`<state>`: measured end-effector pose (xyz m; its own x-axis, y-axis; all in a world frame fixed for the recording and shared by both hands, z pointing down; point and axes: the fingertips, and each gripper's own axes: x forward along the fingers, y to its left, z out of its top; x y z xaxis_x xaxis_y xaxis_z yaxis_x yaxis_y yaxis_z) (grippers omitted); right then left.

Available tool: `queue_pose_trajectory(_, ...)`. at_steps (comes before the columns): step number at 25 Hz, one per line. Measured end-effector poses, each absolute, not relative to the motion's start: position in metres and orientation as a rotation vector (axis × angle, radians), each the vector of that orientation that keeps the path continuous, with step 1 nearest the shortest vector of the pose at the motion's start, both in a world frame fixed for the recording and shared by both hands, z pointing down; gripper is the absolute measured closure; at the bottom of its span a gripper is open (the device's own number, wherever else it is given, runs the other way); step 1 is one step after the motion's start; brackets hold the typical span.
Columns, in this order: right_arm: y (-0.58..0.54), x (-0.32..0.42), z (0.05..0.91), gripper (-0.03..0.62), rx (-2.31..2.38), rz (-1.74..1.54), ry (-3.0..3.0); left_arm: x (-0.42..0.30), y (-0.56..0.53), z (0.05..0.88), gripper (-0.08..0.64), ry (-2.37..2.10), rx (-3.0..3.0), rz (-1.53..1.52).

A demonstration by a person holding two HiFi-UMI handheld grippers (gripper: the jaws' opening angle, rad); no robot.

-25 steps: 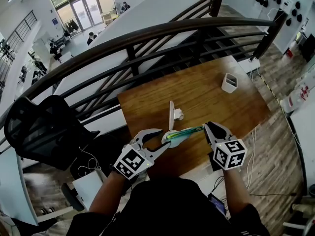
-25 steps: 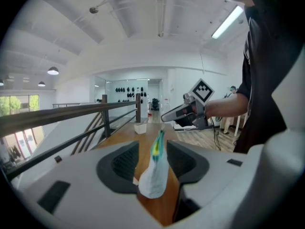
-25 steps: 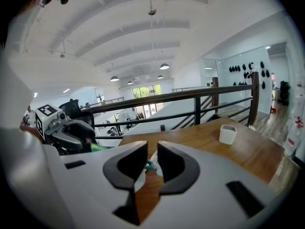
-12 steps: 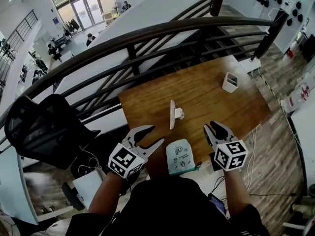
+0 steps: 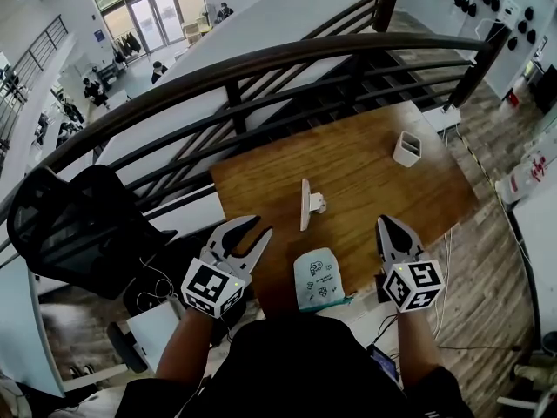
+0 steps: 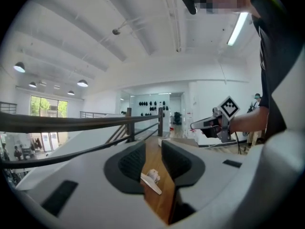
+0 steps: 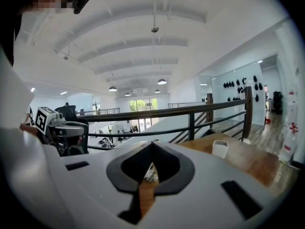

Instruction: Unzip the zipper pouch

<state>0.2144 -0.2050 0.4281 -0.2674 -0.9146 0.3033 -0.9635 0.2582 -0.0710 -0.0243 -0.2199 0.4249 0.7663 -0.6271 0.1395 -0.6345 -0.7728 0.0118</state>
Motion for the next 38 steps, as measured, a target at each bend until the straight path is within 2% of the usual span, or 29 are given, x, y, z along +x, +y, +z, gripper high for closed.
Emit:
queue_pose_trajectory(5,-0.202,0.222,0.412,0.597,1.861,0.272,-2.359,-0.052,-0.230,0.410,0.506,-1.226,2.844,0.089)
queue_pose_trajectory(9,-0.201,0.222,0.396,0.597,1.909,0.209,-2.404,-0.069,-0.235,0.408,0.524,-1.327,2.782,0.042)
queue_pose_trajectory(15,-0.197,0.216,0.392,0.598,1.906,0.127,-2.423,-0.084,-0.231,0.402,0.531,-1.380,2.733,-0.028)
queue_pose_trajectory(30,-0.195,0.202,0.404,0.598,1.796,0.052,-2.413,-0.072,-0.221,0.418,0.532,-1.310,2.721,0.015)
queue_pose_trajectory(38,-0.195,0.198,0.410,0.598,1.770,0.105,-2.410,-0.071,-0.216,0.417,0.532,-1.286,2.715,0.010)
